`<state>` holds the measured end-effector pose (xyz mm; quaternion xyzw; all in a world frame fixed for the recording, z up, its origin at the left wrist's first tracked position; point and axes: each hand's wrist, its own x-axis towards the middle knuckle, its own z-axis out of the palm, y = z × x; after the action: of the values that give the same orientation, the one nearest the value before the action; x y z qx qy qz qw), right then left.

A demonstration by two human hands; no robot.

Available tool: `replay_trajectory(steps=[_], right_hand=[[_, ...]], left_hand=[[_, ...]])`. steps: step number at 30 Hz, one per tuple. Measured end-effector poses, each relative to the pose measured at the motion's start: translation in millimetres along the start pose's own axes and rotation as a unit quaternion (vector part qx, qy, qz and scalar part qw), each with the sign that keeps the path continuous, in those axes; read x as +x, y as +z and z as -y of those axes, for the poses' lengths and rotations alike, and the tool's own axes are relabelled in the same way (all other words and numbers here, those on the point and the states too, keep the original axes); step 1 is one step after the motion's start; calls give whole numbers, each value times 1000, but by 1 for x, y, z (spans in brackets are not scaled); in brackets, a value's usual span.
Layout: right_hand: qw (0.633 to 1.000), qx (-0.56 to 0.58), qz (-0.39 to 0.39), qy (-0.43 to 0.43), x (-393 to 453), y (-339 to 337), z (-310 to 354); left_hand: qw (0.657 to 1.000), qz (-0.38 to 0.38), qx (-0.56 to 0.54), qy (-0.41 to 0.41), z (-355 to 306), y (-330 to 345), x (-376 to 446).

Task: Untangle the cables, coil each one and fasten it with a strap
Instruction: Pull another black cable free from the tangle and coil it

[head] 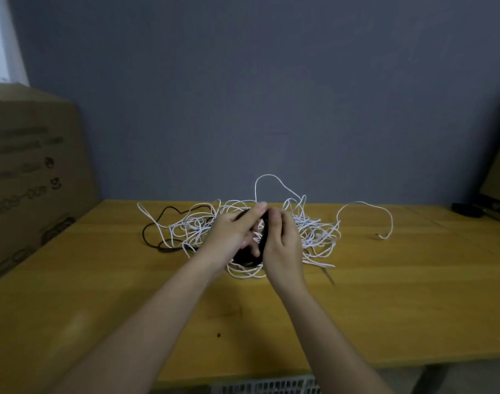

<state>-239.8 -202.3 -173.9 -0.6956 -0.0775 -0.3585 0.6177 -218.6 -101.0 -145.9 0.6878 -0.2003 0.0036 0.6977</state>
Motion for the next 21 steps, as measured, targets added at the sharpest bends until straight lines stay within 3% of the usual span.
replay_trajectory(steps=[4,9,13,16,21], right_hand=[[999,-33,-8,-16,30,6,-12],[990,-136,21,-36,83,8,-32],[979,-195,40,-44,144,19,-52],[992,-119,42,-5,200,25,-68],[982,44,50,174,284,42,-95]], left_hand=[[991,-44,106,63,4,-7,33],[992,-13,128,-17,8,-4,86],[985,-94,142,2,14,10,144],[970,-156,181,47,17,13,206],[959,-199,191,66,20,7,310]])
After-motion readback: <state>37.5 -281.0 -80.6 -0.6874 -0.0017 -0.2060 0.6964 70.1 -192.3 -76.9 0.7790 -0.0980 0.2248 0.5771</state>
